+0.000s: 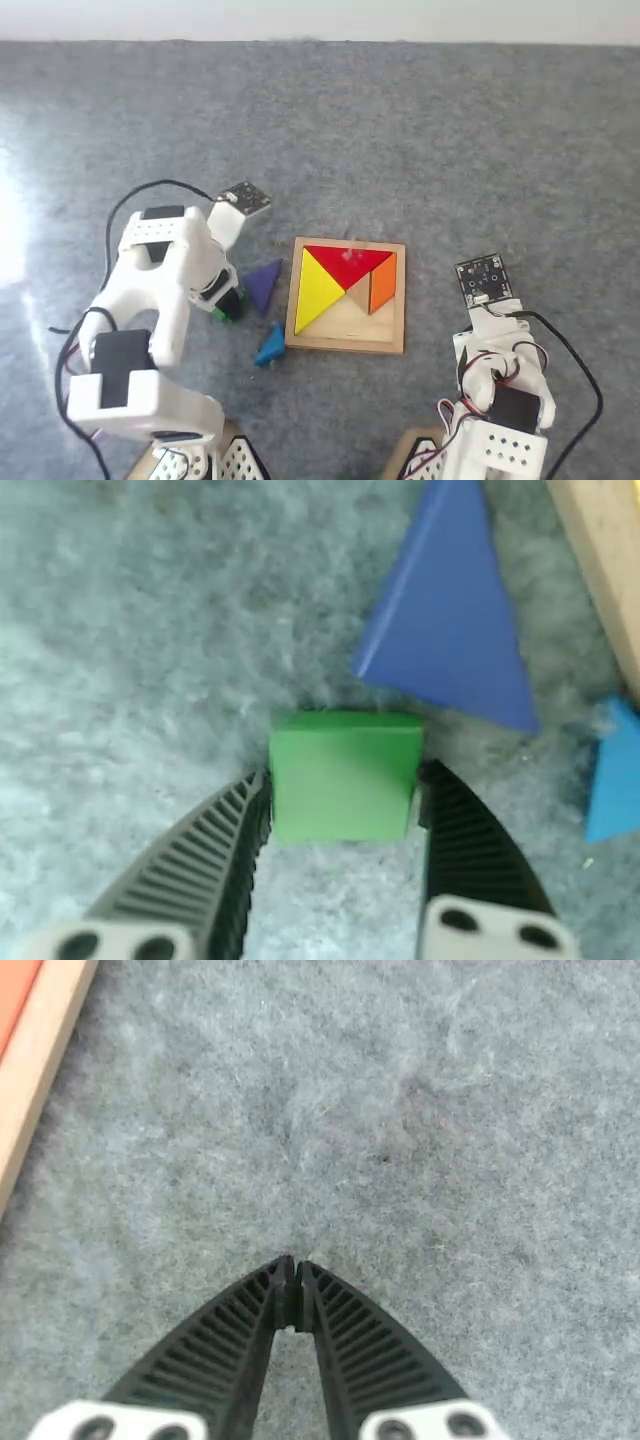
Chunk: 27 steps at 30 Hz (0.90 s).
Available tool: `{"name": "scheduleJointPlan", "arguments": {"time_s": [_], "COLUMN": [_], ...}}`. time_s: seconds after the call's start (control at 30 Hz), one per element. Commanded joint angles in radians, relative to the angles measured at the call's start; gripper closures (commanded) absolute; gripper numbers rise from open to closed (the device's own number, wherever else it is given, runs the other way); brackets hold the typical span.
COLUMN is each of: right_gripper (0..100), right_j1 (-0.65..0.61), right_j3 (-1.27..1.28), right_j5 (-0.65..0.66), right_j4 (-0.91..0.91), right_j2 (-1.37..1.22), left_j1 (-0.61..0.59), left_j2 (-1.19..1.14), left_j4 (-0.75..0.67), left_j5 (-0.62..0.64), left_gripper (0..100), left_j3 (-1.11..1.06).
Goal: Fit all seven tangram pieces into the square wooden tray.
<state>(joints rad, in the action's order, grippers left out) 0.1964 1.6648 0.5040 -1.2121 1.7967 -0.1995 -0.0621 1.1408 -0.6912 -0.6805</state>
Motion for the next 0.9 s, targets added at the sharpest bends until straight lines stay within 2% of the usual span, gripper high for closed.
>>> {"name": "scheduleJointPlan", "arguments": {"time_s": [0.0, 0.1, 0.3, 0.43, 0.87], "right_gripper": [98.2, 98.2, 98.2, 98.2, 98.2], "right_j1": [-0.007, -0.007, -0.007, -0.007, -0.007], "right_j3": [0.018, 0.018, 0.018, 0.018, 0.018], "right_j5": [0.000, 0.000, 0.000, 0.000, 0.000], "right_j4": [-0.005, -0.005, -0.005, -0.005, -0.005], "right_j2": [0.013, 0.013, 0.013, 0.013, 0.013], "left_j1": [0.008, 0.008, 0.003, 0.000, 0.008], "left_j2": [0.009, 0.011, 0.011, 0.012, 0.012], "left_j4": [-0.054, -0.055, -0.058, -0.037, 0.155], "left_j5": [-0.008, -0.005, 0.052, 0.054, 0.123], "left_gripper": [76, 80, 99, 99, 99], "left_j3": [-0.024, -0.027, -0.010, 0.027, 0.274]}}
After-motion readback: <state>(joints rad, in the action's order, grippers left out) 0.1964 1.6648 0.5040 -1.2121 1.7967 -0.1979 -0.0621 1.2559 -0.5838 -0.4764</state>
